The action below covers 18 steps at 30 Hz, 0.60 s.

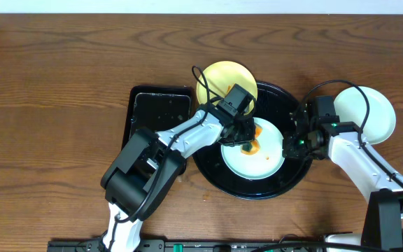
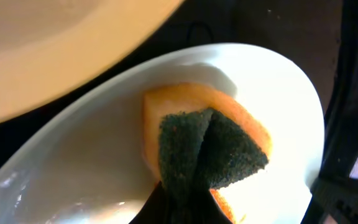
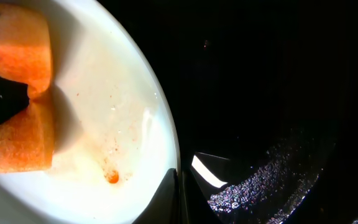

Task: Clean dirty plates on tray and stack at the side
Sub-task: 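Scrub the pale green plate with the sponge while the right gripper holds it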

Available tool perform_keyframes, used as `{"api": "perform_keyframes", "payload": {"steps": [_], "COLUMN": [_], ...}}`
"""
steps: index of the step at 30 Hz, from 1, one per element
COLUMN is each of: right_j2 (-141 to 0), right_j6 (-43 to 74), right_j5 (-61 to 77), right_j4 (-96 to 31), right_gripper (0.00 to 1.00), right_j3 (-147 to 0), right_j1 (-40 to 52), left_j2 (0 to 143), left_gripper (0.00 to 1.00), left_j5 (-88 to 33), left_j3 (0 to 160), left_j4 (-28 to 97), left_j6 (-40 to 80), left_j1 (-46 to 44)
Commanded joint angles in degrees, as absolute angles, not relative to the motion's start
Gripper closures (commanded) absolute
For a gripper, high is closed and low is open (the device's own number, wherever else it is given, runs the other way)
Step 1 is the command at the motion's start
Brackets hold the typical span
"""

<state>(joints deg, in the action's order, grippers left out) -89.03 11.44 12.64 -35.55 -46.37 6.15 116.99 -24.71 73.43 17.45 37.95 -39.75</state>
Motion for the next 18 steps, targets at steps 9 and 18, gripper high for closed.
{"api": "perform_keyframes", "payload": {"steps": [9,18], "right_j2": [-89.27,-89.27], "right_j6": [12.03,12.03], "right_j5": [10.13,10.13], "right_j4": [-35.66,-35.83], "right_gripper": [0.99,0.99], "right_j3": [-45.71,-45.71], "right_j1": [6.42,6.42], "left_j2": [111.61,112.33], "left_gripper": [0.93,0.93], "left_j5": [-27.0,-23.05], "left_j3": [71.59,71.59], "left_j4": [11.38,11.42], "left_j6": [39.29,46.92], "left_j1": [-43.64,-46.85]}}
